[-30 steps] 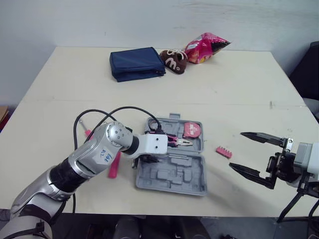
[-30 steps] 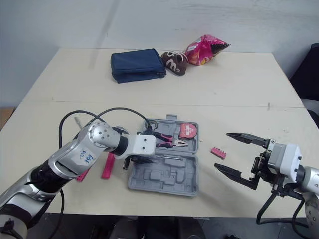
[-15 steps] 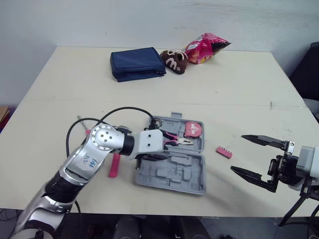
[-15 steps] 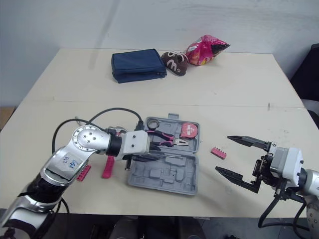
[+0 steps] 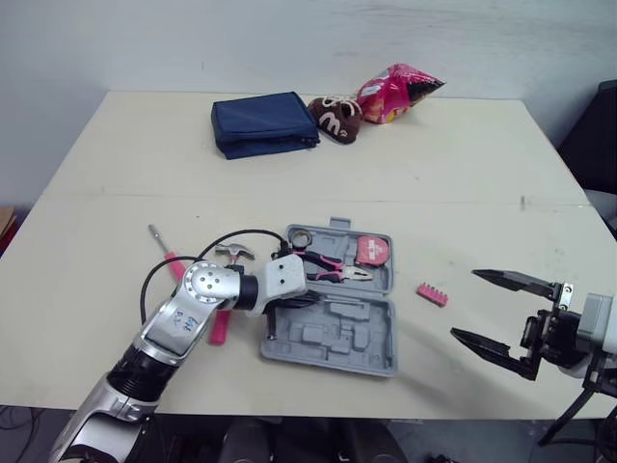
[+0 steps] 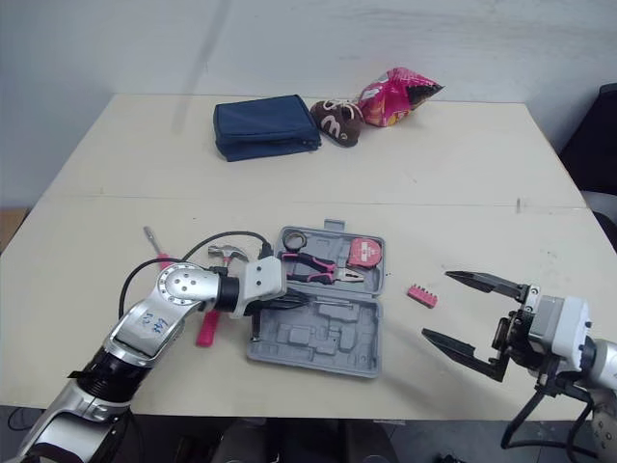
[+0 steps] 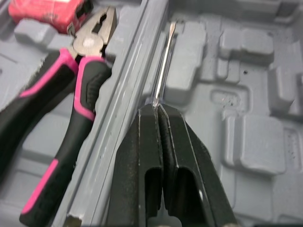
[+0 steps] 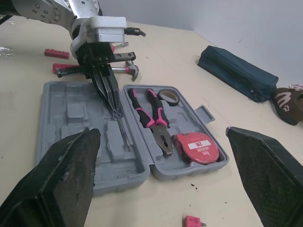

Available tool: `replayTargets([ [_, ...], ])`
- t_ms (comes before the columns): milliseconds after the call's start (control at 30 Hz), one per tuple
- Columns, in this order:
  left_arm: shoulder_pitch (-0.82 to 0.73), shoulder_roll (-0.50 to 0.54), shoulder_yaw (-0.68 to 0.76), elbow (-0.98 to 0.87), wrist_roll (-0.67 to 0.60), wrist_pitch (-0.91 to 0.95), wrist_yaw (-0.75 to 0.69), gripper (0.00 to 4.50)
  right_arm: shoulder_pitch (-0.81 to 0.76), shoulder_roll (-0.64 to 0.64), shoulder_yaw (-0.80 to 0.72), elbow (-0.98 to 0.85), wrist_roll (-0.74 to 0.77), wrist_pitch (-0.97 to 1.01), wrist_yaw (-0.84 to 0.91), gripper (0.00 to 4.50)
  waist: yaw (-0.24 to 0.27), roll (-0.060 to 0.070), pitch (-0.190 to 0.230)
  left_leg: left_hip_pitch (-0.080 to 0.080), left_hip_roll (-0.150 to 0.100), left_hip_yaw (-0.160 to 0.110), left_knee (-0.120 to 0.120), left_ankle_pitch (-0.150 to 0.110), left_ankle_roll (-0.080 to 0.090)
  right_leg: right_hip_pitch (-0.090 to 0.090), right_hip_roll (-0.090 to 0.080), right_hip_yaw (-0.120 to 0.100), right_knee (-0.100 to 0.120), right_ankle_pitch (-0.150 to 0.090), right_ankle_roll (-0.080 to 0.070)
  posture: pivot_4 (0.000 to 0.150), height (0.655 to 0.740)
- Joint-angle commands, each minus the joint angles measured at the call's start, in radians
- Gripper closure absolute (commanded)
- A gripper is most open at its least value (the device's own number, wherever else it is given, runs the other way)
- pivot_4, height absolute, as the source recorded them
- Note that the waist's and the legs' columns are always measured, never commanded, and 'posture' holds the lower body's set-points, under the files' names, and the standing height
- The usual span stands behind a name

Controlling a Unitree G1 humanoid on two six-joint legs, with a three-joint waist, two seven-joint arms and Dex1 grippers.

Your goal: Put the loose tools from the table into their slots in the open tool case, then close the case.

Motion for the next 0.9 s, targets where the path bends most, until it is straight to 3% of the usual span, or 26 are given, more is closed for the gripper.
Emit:
replayTargets([
  [33, 0.010, -0.013, -0.013, 0.005, 0.015, 0.014, 0.018, 4.45, 0.007, 0.006, -0.037, 0.007, 0.011, -0.034, 0.013, 0.00, 0.000, 0.000, 0.000, 0.000, 0.000, 0.000, 0.000, 0.000, 0.000, 0.000, 0.000, 0.000, 0.000, 0.000, 0.000, 0.150, 0.7400],
  [467, -0.024, 0.005, -0.177, 0.079, 0.139, 0.095, 0.001, 4.45, 0.012, 0.005, -0.030, 0.005, 0.009, -0.039, -0.002, 0.00, 0.003, 0.005, -0.007, 0.003, -0.001, -0.001, 0.000, 0.000, 0.001, 0.005, 0.000, 0.000, -0.001, 0.000, 0.000, 0.150, 0.7400],
  [600, -0.052, -0.002, -0.210, 0.091, 0.165, 0.189, 0.005, 4.45, 0.014, 0.004, -0.027, -0.004, 0.011, -0.033, -0.013, 0.00, 0.003, 0.005, -0.011, 0.019, -0.004, -0.002, -0.006, -0.002, 0.003, 0.022, -0.003, 0.000, -0.007, 0.000, 0.001, 0.150, 0.7400],
  [733, -0.049, 0.026, -0.258, 0.070, 0.171, 0.254, -0.030, 4.45, 0.015, 0.005, -0.020, -0.010, 0.011, -0.029, -0.024, 0.00, 0.001, 0.006, -0.025, 0.019, -0.004, -0.003, -0.008, -0.004, 0.004, 0.026, -0.004, 0.000, -0.013, 0.001, 0.002, 0.150, 0.7400],
  [833, -0.039, 0.012, -0.231, 0.061, 0.146, 0.223, -0.019, 4.45, 0.012, 0.006, -0.014, -0.012, 0.008, -0.027, -0.033, 0.00, 0.000, 0.007, -0.029, 0.025, -0.002, -0.003, -0.011, -0.008, 0.005, 0.037, -0.003, -0.001, -0.018, 0.000, 0.001, 0.150, 0.7400],
  [900, -0.023, -0.018, -0.138, 0.052, 0.073, 0.105, -0.015, 4.45, 0.017, 0.009, -0.019, -0.005, 0.006, -0.033, -0.033, 0.00, -0.001, 0.009, -0.031, 0.028, -0.001, -0.002, -0.012, -0.012, 0.009, 0.039, -0.004, -0.001, -0.020, -0.001, 0.000, 0.150, 0.7400],
])
